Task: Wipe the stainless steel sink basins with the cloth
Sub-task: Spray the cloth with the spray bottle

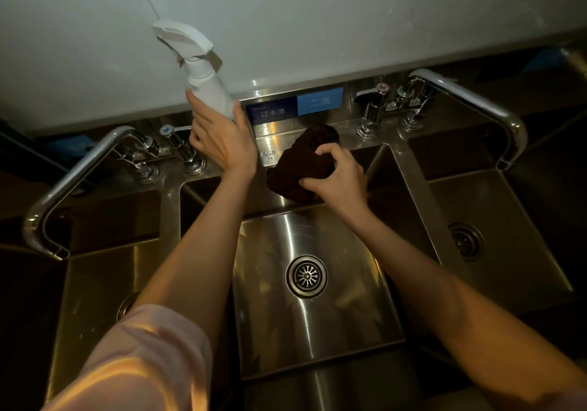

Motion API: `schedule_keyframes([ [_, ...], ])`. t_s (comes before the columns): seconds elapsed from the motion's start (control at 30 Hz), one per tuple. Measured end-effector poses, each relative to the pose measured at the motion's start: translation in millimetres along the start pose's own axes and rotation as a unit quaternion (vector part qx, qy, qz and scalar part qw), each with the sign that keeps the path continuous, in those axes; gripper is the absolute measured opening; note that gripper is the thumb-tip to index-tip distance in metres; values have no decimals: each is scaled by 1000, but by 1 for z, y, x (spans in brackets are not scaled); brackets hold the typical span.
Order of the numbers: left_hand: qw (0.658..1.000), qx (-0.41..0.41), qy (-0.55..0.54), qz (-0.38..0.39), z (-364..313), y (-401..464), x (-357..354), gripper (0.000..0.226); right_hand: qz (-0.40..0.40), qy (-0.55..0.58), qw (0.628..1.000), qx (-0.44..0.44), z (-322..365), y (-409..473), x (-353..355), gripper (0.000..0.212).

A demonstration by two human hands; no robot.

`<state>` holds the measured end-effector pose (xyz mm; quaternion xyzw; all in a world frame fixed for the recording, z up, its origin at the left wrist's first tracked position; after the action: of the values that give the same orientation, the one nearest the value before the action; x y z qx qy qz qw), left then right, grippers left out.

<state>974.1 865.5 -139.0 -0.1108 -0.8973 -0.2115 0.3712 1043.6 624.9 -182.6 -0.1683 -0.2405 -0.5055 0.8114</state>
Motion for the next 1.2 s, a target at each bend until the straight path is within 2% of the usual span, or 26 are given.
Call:
schedule_keyframes([
  [0.17, 1000, 21, -13, -5, -1, -1, 2, 73, 3, 2, 1000, 4, 4, -1, 0, 49],
  [0.5, 999, -5, -44, 21, -10, -36, 26, 73, -2, -5, 1000, 24, 12, -20, 8, 49],
  [0.87, 999, -5, -22, 23, 13, -128, 119, 72, 49, -1, 997, 64, 22, -84, 28, 50],
  [1.2, 998, 59, -2, -13, 47, -223, 212, 72, 113, 7, 986, 123, 32, -160, 41, 50],
])
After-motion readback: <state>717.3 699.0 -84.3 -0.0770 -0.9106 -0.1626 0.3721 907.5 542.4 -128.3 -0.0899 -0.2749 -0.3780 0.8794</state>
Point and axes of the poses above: each hand's wrist, its own y-axis towards the middle knuckle, its own x-axis out of the back of the hand, z = x × y, the point moved 10 cm from there along y, towards the middle knuckle, and after that the axes turned 4 degrees about z, right-handed, at the moved point
